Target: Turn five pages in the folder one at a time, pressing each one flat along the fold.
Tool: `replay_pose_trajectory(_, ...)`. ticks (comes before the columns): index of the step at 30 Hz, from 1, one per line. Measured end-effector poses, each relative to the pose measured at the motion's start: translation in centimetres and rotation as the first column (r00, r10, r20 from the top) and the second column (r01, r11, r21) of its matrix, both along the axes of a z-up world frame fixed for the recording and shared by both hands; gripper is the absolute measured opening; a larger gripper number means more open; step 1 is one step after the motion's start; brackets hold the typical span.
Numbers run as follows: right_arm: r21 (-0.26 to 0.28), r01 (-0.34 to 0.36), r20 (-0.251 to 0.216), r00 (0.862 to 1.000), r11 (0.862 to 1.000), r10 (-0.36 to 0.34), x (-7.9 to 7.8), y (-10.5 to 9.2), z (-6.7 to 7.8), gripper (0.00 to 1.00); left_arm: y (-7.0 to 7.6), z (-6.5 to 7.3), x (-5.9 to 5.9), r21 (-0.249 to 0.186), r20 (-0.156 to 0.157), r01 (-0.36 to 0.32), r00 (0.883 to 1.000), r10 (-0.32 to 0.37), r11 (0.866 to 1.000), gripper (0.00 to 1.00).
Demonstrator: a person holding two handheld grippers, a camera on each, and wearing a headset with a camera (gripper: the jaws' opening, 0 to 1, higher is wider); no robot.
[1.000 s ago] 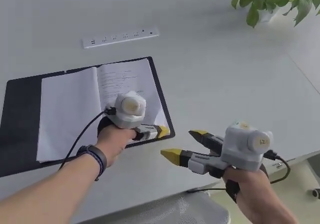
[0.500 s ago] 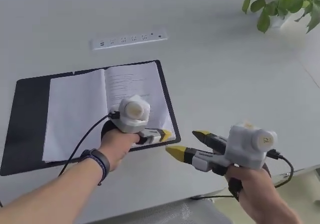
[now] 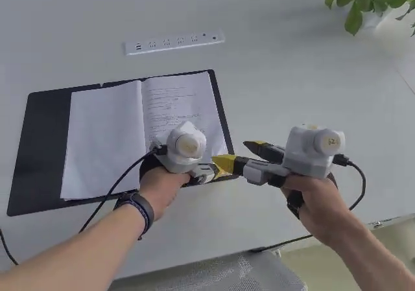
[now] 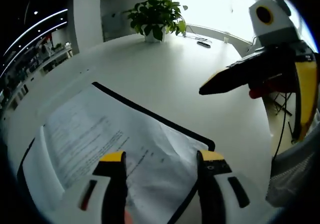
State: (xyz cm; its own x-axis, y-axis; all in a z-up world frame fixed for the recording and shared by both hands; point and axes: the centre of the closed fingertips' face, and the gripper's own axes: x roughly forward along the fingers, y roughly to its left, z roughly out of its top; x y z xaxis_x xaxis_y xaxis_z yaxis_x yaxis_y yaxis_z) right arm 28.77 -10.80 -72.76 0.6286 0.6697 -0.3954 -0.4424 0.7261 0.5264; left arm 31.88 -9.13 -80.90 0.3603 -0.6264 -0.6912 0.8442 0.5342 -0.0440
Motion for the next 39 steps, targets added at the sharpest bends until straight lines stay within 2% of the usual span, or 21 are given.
replay_pose_trajectory(3, -0.015, -0.016, -0.003, 1.000, 1.000, 0.016, 0.2, 0.0, -0.4, 0.65, 0.1, 0.0, 0.1, -0.003, 0.014, 0.002, 1.000, -0.002, 1.000, 0.55)
replay_pose_trajectory(7, -0.005, -0.019, -0.009, 1.000, 1.000, 0.019, 0.9, -0.3, -0.8, 0.65, 0.4, 0.0, 0.6, -0.012, 0.025, -0.009, 1.000, 0.009, 1.000, 0.51)
replay_pose_trajectory(13, 0.003, -0.030, -0.020, 0.999, 1.000, 0.030, 1.8, -0.3, -1.5, 0.63, 0.4, 0.0, 0.6, -0.015, 0.030, -0.015, 0.999, 0.015, 1.000, 0.49)
replay_pose_trajectory(27, 0.037, -0.093, -0.055, 0.994, 0.995, 0.095, 3.9, 1.7, -3.3, 0.61, 0.6, 0.1, 1.0, -0.031, 0.039, -0.039, 0.998, 0.040, 0.999, 0.43)
replay_pose_trajectory(33, 0.057, -0.093, -0.081, 0.992, 0.994, 0.097, 4.5, 1.9, -4.3, 0.61, 0.7, 0.1, 1.3, -0.041, 0.035, -0.055, 0.998, 0.056, 0.998, 0.40)
replay_pose_trajectory(39, 0.053, -0.086, -0.093, 0.992, 0.995, 0.090, 4.5, 1.6, -4.7, 0.60, 0.8, 0.1, 1.3, -0.042, 0.036, -0.056, 0.998, 0.058, 0.998, 0.40)
